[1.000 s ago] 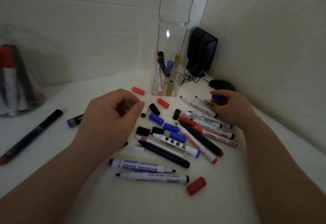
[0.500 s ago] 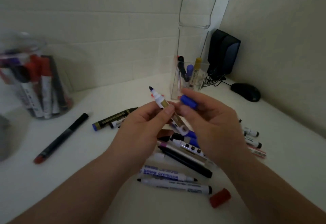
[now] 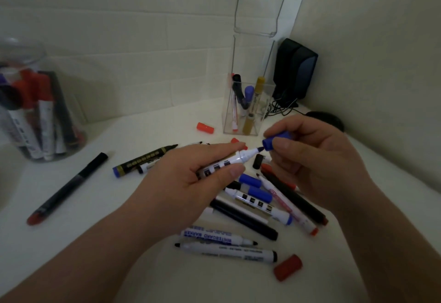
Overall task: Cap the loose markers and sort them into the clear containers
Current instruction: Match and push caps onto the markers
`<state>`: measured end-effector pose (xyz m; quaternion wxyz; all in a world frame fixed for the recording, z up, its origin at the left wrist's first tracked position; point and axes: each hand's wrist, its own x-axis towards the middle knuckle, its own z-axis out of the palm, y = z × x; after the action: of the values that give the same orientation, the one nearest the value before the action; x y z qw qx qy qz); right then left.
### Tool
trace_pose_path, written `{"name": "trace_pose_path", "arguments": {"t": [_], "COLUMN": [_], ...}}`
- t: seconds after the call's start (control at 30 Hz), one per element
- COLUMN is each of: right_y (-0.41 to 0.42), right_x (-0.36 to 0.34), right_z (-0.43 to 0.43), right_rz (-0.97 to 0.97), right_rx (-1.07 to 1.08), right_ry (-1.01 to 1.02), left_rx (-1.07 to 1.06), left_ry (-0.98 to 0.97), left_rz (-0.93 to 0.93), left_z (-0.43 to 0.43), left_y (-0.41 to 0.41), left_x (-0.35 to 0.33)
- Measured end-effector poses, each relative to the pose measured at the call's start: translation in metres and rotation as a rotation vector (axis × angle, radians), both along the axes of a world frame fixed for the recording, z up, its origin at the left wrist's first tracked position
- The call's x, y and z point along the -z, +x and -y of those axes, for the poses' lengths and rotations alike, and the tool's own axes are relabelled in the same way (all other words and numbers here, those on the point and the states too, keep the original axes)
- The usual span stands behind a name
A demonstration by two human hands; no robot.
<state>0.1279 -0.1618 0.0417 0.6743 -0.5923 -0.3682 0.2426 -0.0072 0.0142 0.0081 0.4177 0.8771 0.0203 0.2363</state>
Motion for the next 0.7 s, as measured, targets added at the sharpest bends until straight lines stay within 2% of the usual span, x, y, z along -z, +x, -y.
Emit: {"name": "trace_pose_path", "arguments": {"t": [0.2,0.37,0.47,0.53,0.63,0.7], "right_y": [-0.012,-0.014,-0.012,-0.004,0.016,0.025], "right_x": [-0.004,-0.007,-0.008,-0.006,0.003,0.009], "right_z": [0.002,0.004,0.003,0.003,0.000,-0.005], "right_rz": [0.307,0.379,0.385,0.238,-0.231,-0.459], "right_rx": [-0.002,-0.054,0.032,0.184,0.329,0.344], "right_ry": [-0.266,-0.305,-0.276,-0.187,-0.045,-0.099], "left_rx": [0.021,0.002,-0.022,-0.086,-0.225,-0.291], "left_ry": [0.172,0.262,0.254,0.241,0.229,0.208], "left_rz": [0.065,0.087,0.121,0.146,0.145,0.101], "left_z": [-0.001,-0.004,-0.006,-0.012,-0.025,-0.032], "left_y": [0.000,-0.001,-0.003,-0.004,-0.003,0.001], "left_x": [-0.003,-0.003,-0.006,-0.009,-0.007,-0.003]}}
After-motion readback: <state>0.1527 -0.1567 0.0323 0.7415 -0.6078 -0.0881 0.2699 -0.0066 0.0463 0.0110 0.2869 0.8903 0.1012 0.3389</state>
